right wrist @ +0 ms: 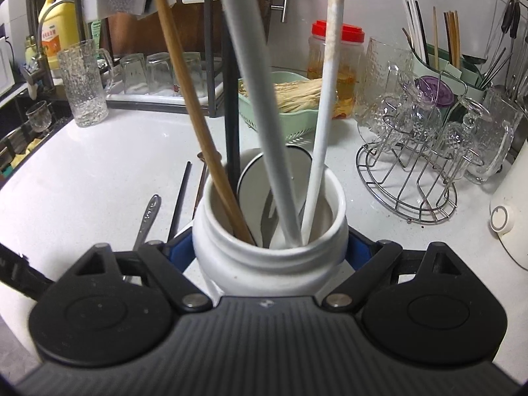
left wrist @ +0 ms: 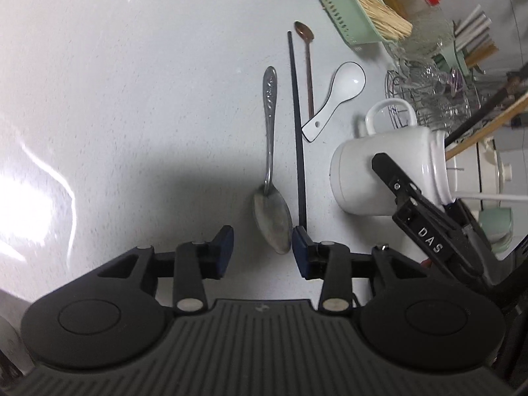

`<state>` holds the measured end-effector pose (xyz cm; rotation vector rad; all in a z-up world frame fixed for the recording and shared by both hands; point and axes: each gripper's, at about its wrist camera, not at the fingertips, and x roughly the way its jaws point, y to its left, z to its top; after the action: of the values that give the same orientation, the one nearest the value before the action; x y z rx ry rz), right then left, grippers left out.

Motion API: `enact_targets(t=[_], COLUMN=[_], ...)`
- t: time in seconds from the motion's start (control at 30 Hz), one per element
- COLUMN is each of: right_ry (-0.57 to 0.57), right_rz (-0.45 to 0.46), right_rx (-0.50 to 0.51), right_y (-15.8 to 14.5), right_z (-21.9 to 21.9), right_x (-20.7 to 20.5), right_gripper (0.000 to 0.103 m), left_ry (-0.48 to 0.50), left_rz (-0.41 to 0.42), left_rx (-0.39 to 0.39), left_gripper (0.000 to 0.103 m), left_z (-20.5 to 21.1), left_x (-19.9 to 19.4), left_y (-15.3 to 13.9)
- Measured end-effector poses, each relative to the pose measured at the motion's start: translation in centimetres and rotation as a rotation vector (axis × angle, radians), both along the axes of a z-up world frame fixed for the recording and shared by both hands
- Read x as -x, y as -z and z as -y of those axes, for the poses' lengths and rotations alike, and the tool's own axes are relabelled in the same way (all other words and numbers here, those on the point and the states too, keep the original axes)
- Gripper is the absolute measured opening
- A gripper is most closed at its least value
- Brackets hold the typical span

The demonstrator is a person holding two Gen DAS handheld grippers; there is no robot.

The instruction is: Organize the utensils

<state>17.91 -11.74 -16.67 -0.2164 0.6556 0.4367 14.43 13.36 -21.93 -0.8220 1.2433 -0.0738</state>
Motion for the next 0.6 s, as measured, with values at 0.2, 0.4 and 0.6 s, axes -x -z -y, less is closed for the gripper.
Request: enact_targets(t=[0.2, 0.4, 0.6], right_ry=[-0.008, -0.021, -0.029], right_rz=[-0.003, 0.001, 0.005], right_rx=[-0.002, -0.004, -0.006], right_y=[-0.1, 0.0, 0.1], right_z=[0.0, 0.2, 0.3], right_x=[0.0, 0.1, 0.1], right_gripper=[0.092, 0.092, 0.092], left_ry=[-0.118, -0.189, -0.249], left_rz=[-0.092, -0.159, -0.189], left_rx=[0.1, 0.159, 0.199], left_gripper=[0.044, 0.043, 0.036], left_z=[-0.4, 0.3, 1.0], left_x=[-0.2, -0.6, -0.6], left_y=[0.7, 1.8, 2.7])
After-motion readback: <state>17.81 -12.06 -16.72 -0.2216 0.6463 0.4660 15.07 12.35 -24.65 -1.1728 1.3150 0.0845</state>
